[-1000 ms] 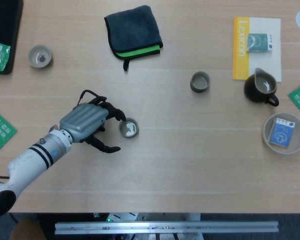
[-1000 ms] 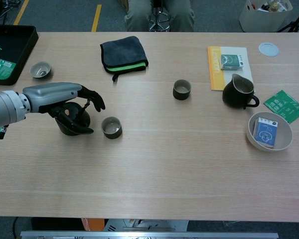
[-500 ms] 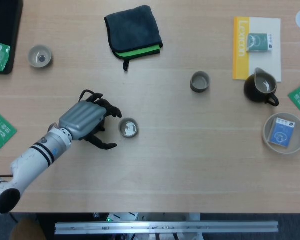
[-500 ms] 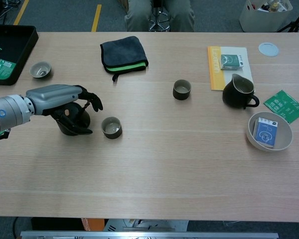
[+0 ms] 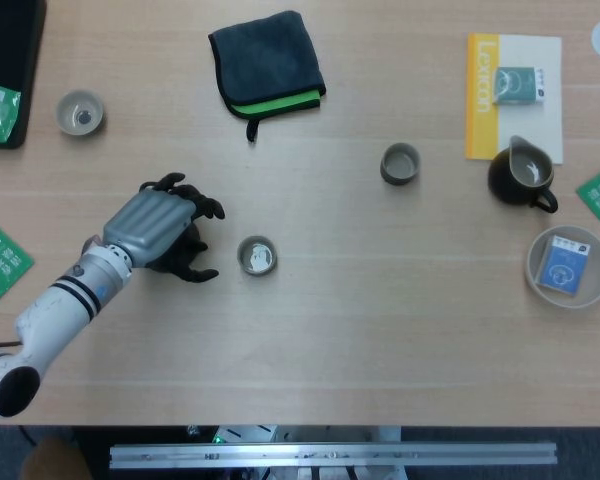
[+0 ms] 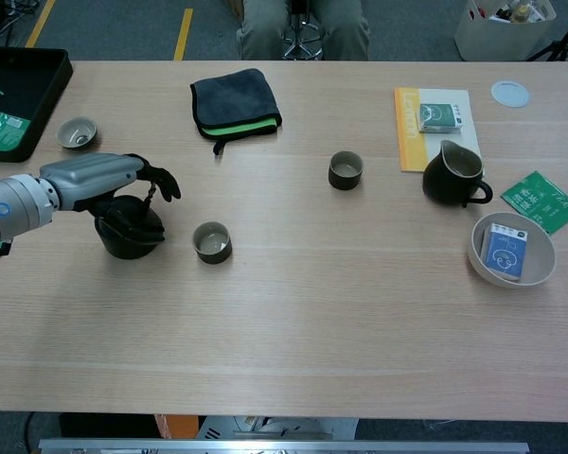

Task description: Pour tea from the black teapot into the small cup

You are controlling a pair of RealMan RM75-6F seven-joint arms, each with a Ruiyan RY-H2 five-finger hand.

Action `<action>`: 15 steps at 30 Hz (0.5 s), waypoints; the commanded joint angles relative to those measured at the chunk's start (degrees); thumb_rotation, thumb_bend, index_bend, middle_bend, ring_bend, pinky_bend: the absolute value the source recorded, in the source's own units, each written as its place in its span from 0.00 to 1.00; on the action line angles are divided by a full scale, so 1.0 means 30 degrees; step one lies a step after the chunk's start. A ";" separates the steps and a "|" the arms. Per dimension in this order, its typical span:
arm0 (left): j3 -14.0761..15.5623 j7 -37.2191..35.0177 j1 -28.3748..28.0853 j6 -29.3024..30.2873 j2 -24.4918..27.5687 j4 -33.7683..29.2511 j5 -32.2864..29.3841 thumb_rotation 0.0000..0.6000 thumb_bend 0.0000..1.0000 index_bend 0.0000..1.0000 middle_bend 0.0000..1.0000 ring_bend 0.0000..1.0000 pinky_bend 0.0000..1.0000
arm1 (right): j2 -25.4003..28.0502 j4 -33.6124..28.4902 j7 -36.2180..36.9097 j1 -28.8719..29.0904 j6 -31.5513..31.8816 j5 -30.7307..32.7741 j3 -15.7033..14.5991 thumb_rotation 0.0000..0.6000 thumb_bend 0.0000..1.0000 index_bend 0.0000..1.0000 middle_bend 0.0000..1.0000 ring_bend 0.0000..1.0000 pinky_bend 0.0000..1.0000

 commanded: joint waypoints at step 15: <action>-0.0818 0.1305 -0.0383 0.0537 0.0931 0.0123 -0.2205 0.38 0.16 0.21 0.23 0.14 0.04 | 0.0032 -0.0077 -0.0005 -0.0137 0.0146 0.0005 -0.0020 1.00 0.05 0.24 0.19 0.00 0.00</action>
